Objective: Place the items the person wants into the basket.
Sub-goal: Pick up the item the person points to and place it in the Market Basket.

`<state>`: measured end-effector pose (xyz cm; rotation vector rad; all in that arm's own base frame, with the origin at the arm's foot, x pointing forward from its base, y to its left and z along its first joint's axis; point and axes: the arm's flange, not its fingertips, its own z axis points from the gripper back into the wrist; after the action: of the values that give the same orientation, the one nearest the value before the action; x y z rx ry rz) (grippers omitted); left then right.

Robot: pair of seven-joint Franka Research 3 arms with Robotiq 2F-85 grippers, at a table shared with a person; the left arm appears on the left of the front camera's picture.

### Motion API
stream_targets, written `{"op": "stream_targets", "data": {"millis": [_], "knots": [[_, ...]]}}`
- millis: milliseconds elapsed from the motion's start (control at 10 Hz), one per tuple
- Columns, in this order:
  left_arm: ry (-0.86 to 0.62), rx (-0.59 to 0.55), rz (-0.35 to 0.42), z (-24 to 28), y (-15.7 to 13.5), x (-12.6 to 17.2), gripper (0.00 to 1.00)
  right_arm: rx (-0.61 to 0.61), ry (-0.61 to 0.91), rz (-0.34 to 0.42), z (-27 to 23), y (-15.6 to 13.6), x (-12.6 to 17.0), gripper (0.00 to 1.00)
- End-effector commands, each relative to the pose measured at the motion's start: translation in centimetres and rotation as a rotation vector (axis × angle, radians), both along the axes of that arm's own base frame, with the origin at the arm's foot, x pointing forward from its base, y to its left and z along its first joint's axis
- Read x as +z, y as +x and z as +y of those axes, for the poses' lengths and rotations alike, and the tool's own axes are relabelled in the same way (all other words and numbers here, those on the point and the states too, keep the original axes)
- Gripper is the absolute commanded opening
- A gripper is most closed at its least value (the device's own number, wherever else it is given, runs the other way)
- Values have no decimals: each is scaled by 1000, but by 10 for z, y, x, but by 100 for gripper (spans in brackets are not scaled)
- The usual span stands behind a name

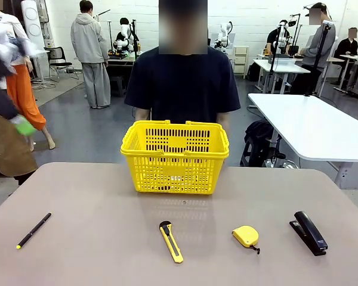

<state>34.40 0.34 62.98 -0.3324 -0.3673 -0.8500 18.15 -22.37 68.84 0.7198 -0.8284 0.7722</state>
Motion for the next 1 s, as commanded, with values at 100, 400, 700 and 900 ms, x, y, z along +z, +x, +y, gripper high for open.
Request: {"op": "stream_targets", "data": {"millis": [100,400,700,900], "knots": [[-212,-64,-37,97,-57,29,100,11,12,-20,1,0,3,100],[-259,52,-157,184,-122,62,100,11,12,-20,1,0,3,100],[-327,63,-236,208,-141,52,100,11,12,-20,1,0,3,100],[-332,53,-235,213,-144,45,100,11,12,-20,1,0,3,100]]}}
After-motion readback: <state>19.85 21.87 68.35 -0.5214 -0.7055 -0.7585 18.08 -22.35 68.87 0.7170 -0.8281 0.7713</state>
